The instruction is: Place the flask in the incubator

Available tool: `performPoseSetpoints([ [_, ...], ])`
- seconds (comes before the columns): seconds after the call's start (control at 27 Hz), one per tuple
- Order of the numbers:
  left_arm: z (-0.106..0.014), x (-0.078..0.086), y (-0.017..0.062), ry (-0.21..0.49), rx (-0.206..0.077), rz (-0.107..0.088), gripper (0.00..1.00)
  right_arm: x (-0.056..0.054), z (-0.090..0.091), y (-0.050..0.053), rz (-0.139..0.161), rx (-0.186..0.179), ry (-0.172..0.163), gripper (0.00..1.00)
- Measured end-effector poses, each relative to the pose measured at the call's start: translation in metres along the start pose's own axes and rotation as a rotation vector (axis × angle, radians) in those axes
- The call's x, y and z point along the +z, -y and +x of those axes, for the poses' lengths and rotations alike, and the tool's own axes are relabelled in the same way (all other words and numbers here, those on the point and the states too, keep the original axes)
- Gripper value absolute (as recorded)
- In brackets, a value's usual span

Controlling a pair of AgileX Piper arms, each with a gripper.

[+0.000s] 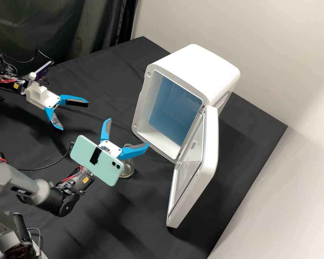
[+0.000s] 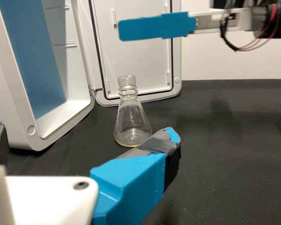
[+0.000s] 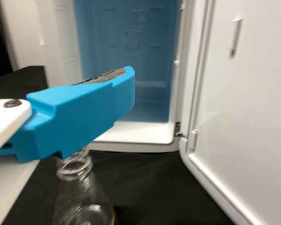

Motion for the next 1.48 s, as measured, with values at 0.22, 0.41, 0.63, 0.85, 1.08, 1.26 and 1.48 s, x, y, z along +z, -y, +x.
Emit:
performPoseSetpoints([
  [0.22, 0.001, -0.001, 0.0029, 0.000, -0.011, -0.004, 1.00, 0.002, -0.019, 0.009, 0.010, -0.068, -0.002, 1.00],
  [0.41, 0.001, 0.000, 0.0029, 0.001, -0.011, -0.004, 1.00, 0.013, -0.024, 0.017, 0.039, -0.112, 0.049, 1.00],
  [0.63, -0.020, -0.006, -0.0045, -0.002, 0.003, 0.007, 1.00, 0.032, -0.026, 0.024, 0.059, -0.146, 0.140, 1.00],
  [0.85, -0.022, -0.006, -0.0052, 0.000, 0.006, -0.004, 1.00, 0.054, -0.024, 0.032, 0.075, -0.192, 0.236, 1.00],
  [1.08, -0.022, -0.006, -0.0057, 0.000, 0.008, -0.002, 1.00, 0.070, -0.010, 0.022, 0.047, -0.128, 0.292, 1.00],
  [1.26, -0.022, -0.006, -0.0057, 0.000, 0.008, -0.002, 1.00, 0.074, 0.005, 0.023, 0.033, -0.109, 0.300, 1.00],
  [1.48, -0.022, -0.004, -0.0055, 0.008, 0.007, -0.002, 1.00, 0.070, 0.020, 0.027, 0.036, -0.104, 0.277, 1.00],
])
